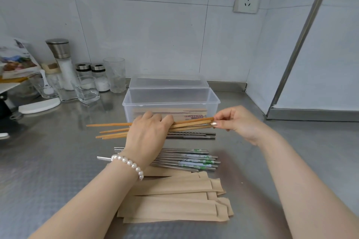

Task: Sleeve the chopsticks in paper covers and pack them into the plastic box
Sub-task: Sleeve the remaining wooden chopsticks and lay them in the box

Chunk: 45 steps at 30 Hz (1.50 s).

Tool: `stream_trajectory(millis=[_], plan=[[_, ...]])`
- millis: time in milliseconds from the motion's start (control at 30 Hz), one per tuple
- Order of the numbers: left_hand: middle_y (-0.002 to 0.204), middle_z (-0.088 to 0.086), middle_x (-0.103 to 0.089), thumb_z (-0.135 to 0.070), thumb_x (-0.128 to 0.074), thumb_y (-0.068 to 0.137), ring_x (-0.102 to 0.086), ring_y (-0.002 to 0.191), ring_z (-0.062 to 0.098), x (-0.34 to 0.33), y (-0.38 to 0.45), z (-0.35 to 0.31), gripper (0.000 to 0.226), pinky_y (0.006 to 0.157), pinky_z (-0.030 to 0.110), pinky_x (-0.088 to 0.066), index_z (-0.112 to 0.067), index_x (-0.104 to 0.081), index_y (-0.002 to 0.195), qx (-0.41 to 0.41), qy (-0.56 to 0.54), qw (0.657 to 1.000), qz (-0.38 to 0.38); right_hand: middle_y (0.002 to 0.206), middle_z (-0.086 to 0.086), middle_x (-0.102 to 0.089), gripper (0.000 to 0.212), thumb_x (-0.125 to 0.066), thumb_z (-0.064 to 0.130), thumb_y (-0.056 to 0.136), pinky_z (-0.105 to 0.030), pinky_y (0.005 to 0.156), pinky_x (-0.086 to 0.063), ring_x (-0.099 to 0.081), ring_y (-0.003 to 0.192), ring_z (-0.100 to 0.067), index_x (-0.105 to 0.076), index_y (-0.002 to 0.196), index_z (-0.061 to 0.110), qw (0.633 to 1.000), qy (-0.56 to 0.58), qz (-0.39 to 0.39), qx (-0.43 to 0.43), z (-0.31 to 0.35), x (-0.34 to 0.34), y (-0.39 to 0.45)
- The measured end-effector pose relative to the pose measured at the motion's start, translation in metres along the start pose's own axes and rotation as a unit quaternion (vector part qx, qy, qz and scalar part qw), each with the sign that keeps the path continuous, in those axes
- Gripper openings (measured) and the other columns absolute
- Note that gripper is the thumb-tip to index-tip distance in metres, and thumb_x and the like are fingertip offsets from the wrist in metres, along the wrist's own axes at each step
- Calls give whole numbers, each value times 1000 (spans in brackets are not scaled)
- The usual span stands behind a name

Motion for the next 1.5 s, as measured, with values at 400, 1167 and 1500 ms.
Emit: stream_trajectory(millis=[400,1167,1500], plan=[[94,-1,-61,-10,-41,89,-60,91,25,55,42,-48,16,68,32,-29,-20,-53,93,-120,113,977,139,87,12,-58,68,-67,10,76,-33,84,-49,-57,88,-15,-35,131,34,970,-214,34,112,29,-59,-8],[83,7,-71,6,-52,86,-67,90,26,73,114,-73,17,88,33,-52,-3,-60,98,79,-794,589,131,35,1,-21,51,-52,17,88,-15,37,-15,-17,29,-10,-24,45,15,937,341,64,-32,-1,-34,-4],[92,13,-70,7,-53,84,-66,97,28,50,91,-69,20,85,36,-54,-2,-61,100,98,-783,592,164,40,-2,-42,31,-66,4,80,-25,43,-35,-38,38,-15,-51,55,13,962,274,6,18,3,-34,-4]])
Point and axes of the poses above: each hand's wrist, its own y-axis towards the middle knuckle, its own x-axis out of the back of the hand, z = x × y, the point moved 3 cm from there along y, towards the middle knuckle
